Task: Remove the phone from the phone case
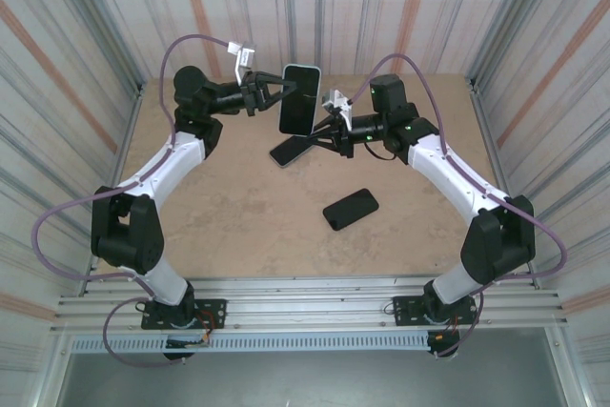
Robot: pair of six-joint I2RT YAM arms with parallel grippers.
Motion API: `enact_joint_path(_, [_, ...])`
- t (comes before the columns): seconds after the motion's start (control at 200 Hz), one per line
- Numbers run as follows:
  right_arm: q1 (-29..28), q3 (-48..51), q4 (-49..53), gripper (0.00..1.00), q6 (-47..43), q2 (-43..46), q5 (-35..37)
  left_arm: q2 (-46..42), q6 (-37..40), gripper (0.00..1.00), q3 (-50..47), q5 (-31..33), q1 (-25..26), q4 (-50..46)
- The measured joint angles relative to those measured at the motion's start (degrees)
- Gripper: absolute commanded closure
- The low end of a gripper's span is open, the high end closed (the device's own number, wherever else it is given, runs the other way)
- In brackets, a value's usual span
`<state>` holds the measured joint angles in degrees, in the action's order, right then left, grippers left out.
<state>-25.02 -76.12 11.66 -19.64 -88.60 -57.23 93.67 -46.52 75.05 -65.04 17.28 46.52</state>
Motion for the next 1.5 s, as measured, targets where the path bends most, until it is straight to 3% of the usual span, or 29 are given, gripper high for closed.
enact_joint_path(0.11, [0.02,-0.20,-0.07,0.79,0.15,-0.02,-0.76,0.00,0.00,1.00,0.00,-0.15,0.17,-0.02])
enact_joint_path(0.331, [0.26,-1.25,2.12,0.92,1.07,-1.20,-2.91,-0.26,0.87,1.00,0.00,-1.36,0.37,0.35])
enact_joint_path(0.516, [0.22,-1.38,2.64,0.94,0.92,-1.20,-2.93,-0.35,1.27,1.00,0.00,-1.51,0.37,0.04])
enact_joint_path(0.882, [-1.66,-1.36,4.55,0.95,-6.16,1.44,3.54,-0.35,-2.80,1.00,0.00,-3.65,0.04,3.67])
enact_joint_path(1.168, [-1.68,-1.22,3.63,0.95,-8.90,1.62,7.93,-1.16,-4.31,1.00,0.00,-2.40,0.15,0.57])
enact_joint_path(1.328, [-0.76,0.17,-1.05,0.93,-5.51,1.66,5.55,-3.15,-2.58,1.00,0.00,-1.22,0.94,-2.36])
enact_joint_path(1.498, [-0.44,2.03,-5.07,0.78,-0.76,2.40,3.61,-4.00,-0.83,1.00,0.17,0.22,1.11,-4.31])
